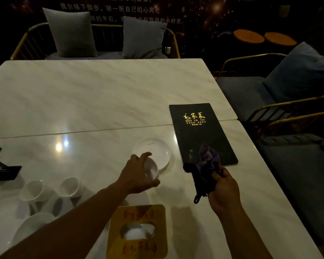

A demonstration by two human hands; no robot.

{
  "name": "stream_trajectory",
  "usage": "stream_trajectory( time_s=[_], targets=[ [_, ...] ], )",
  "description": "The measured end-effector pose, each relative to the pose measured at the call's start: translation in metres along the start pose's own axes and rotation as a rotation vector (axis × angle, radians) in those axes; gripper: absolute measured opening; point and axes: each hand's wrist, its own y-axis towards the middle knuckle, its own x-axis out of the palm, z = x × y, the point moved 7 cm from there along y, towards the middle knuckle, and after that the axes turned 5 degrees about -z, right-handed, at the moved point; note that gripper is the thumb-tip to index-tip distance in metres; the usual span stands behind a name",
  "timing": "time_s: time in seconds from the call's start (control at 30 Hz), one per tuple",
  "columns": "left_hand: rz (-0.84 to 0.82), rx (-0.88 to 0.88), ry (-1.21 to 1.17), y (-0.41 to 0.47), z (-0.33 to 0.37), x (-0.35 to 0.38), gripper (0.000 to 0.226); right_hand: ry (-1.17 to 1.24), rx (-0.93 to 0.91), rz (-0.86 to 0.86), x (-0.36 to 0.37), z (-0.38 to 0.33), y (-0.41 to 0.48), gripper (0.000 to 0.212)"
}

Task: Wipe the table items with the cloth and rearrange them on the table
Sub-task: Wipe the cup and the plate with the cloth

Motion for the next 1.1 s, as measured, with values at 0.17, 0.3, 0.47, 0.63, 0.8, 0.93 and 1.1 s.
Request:
stream_trajectory(
  time_s=[0.17,0.3,0.47,0.63,0.8,0.93,1.1],
  targets=[
    [-0.089,0.001,0.211,0.007,-0.025,0.026,0.121,0.004,0.088,0.028,-0.012,0.019,0.011,0.026],
    [-0.156,0.128,0.317,0.007,-0.029,0.036,0.12,-0.02,0.141,0.041,-0.012,0.033,0.021,0.026],
    [-0.157,0.264,0.413,0.009,-0.029,0.045,0.121,-0.035,0.16,0.038,-0.004,0.044,0.029,0.027],
    [-0.124,0.313,0.402,0.01,-0.029,0.047,0.116,-0.015,0.167,0.036,0.003,0.052,0.036,0.029],
    [-0.149,0.305,0.404,0.014,-0.033,0.047,0.12,0.017,0.189,0.014,0.015,0.055,0.041,0.032],
    [-0.159,0.188,0.156,0.018,-0.036,0.03,0.1,0.007,0.189,0.016,0.029,0.056,0.049,0.034],
    [0.223,-0.26,-0.268,0.047,-0.073,-0.007,0.054,-0.051,0.19,0.018,0.052,0.06,0.059,0.029]
  ],
)
